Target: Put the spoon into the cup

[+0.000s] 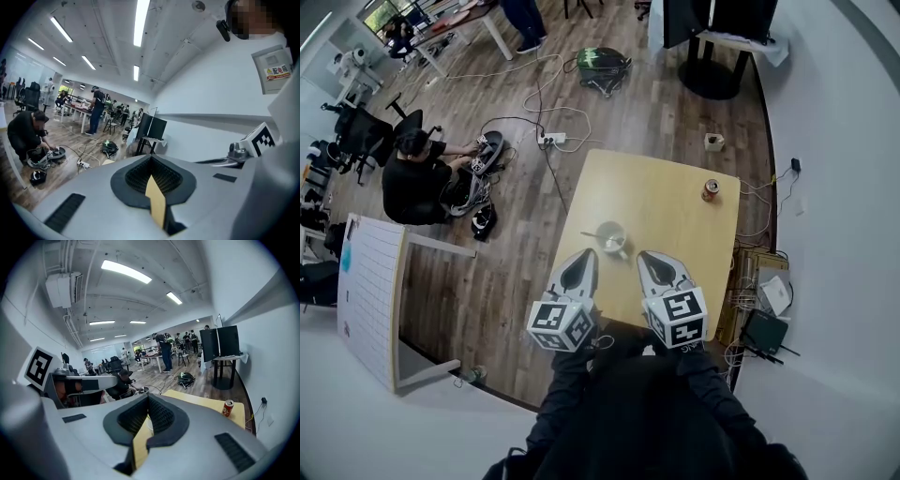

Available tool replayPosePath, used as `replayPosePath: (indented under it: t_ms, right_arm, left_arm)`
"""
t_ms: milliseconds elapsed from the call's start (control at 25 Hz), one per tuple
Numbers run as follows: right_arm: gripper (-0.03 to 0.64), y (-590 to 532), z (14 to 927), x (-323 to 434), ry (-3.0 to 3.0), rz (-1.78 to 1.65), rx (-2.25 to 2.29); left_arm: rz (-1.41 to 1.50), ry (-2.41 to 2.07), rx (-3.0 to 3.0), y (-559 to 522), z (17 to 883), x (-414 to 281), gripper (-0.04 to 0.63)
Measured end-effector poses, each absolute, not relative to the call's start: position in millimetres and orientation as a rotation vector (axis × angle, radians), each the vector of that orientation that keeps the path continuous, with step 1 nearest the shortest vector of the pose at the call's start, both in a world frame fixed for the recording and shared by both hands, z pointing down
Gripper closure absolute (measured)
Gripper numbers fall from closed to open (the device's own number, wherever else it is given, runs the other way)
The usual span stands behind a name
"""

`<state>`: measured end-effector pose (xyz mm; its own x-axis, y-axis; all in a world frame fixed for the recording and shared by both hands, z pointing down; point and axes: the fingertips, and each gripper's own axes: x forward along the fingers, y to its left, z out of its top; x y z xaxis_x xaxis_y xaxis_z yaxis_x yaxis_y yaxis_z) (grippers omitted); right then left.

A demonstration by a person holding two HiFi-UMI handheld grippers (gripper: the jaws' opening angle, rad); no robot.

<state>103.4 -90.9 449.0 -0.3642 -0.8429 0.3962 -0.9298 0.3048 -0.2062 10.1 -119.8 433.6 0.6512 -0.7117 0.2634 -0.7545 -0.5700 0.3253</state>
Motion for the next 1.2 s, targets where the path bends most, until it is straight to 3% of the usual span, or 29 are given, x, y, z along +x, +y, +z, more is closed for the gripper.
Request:
replayPosePath:
  t_ms: [1200]
  right_arm:
    - [0.595,-64,423,125,-2.45,0.512,1.631]
  left_arm:
    - [0.148,-1.164,2.509,-81,417,40,0.561]
